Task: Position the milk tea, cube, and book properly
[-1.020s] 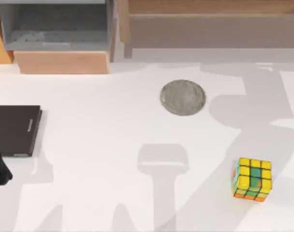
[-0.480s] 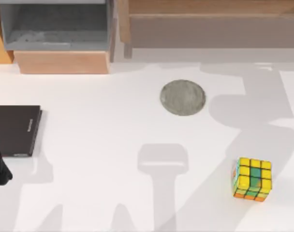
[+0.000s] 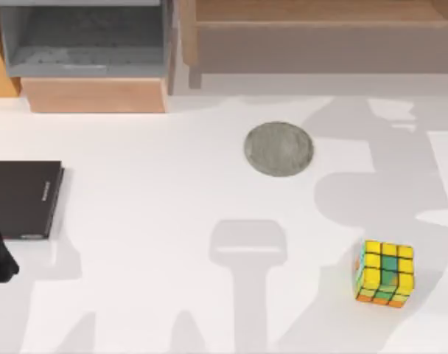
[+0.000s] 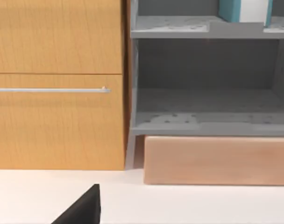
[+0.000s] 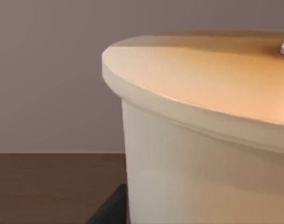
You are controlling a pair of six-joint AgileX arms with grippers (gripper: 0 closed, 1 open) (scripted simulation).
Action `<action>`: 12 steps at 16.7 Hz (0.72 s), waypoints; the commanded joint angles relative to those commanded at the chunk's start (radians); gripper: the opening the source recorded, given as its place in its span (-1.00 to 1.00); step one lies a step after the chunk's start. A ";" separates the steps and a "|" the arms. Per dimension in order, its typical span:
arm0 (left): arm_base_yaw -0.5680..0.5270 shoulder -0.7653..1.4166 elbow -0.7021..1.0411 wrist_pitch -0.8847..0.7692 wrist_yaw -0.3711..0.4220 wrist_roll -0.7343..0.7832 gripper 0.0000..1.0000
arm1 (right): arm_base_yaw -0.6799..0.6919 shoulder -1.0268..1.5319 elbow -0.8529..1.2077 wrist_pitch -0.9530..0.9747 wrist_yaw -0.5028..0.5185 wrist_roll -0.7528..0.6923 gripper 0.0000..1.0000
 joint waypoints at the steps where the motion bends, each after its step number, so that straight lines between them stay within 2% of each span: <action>1: 0.000 0.000 0.000 0.000 0.000 0.000 1.00 | -0.005 -0.030 -0.056 0.005 -0.006 0.001 -1.00; 5: 0.000 0.000 0.000 0.000 0.000 0.000 1.00 | -0.028 -0.136 -0.178 0.040 -0.030 0.002 -1.00; 12: 0.000 0.000 0.000 0.000 0.000 0.000 1.00 | 0.008 -0.147 -0.183 0.045 -0.005 0.007 -1.00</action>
